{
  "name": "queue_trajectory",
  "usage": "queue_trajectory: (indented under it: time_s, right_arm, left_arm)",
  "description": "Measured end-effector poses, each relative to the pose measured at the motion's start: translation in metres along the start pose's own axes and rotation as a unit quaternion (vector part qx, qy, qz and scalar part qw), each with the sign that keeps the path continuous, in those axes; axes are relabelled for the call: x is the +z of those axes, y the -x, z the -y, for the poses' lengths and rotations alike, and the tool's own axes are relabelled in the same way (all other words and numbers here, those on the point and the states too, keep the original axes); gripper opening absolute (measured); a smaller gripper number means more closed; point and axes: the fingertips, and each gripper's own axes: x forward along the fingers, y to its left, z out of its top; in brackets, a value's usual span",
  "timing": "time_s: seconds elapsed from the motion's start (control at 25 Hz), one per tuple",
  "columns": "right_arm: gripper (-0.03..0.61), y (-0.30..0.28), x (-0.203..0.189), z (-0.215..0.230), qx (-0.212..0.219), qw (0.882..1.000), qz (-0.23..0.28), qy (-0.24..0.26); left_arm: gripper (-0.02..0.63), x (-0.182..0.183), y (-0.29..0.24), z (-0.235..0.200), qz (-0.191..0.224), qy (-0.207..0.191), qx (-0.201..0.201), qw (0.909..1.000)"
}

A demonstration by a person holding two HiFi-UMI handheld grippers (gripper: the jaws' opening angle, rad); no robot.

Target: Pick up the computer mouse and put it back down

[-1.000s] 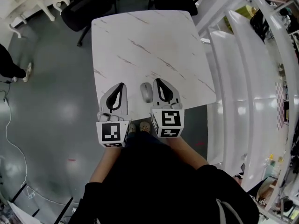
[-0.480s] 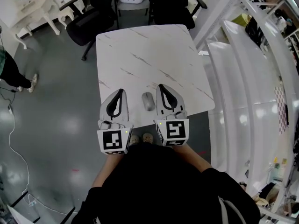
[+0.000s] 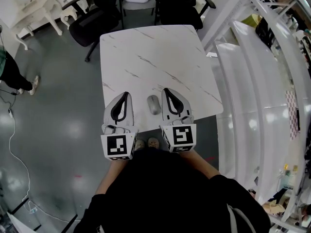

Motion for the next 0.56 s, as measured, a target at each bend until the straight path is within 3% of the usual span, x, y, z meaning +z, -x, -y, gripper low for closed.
queue_trajectory:
  time_s: [0.56]
  right_arm:
    - [0.020, 0.0090, -0.0034, 0.0026, 0.002, 1.000, -0.004, -0.005]
  left_arm:
    - [0.008, -0.0006, 0.0052, 0.0066, -0.008, -0.004, 0.001, 1.0000]
